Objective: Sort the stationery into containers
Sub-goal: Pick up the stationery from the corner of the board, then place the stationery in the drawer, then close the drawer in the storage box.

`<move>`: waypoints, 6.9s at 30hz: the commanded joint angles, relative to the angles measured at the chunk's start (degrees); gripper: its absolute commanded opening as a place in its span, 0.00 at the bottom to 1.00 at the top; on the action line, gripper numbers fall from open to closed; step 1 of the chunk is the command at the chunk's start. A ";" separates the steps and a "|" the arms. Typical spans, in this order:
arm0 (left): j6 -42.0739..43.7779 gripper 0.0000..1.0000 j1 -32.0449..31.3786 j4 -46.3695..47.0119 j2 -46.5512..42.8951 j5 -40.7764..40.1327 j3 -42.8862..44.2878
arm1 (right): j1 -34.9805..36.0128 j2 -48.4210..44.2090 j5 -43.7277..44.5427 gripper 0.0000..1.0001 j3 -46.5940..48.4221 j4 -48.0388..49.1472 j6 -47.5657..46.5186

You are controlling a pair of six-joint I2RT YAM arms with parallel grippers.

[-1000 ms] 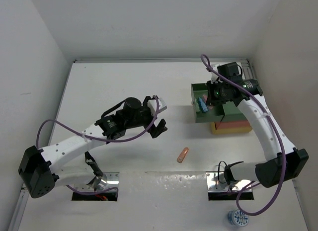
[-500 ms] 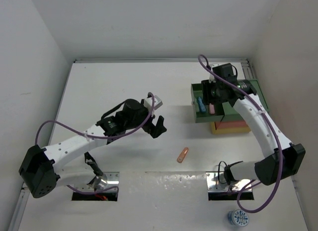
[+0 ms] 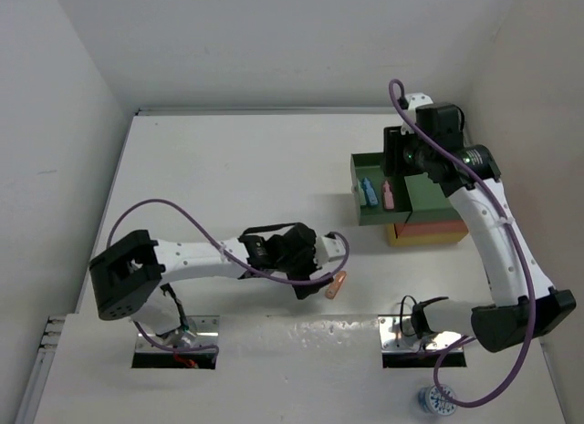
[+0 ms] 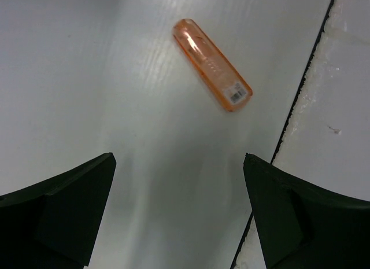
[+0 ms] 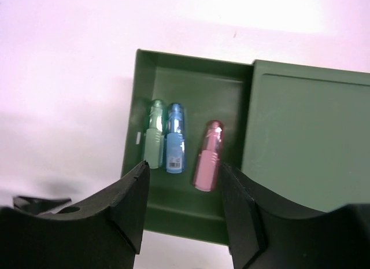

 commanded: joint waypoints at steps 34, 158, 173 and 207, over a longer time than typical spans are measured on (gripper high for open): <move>-7.86 0.67 -9.63 -0.58 25.48 -11.68 20.63 | -4.63 0.68 -2.27 0.52 4.12 -3.96 -3.92; -24.38 0.87 33.00 7.59 4.65 20.49 24.85 | 0.11 21.08 -0.08 0.59 24.05 -19.08 -6.74; -30.10 0.50 28.69 12.16 14.32 21.10 29.68 | -8.32 11.76 5.55 0.05 17.40 -13.72 -11.92; -34.22 0.50 20.08 19.36 29.61 22.77 41.55 | -12.89 14.66 -12.03 0.00 9.48 -18.73 -14.73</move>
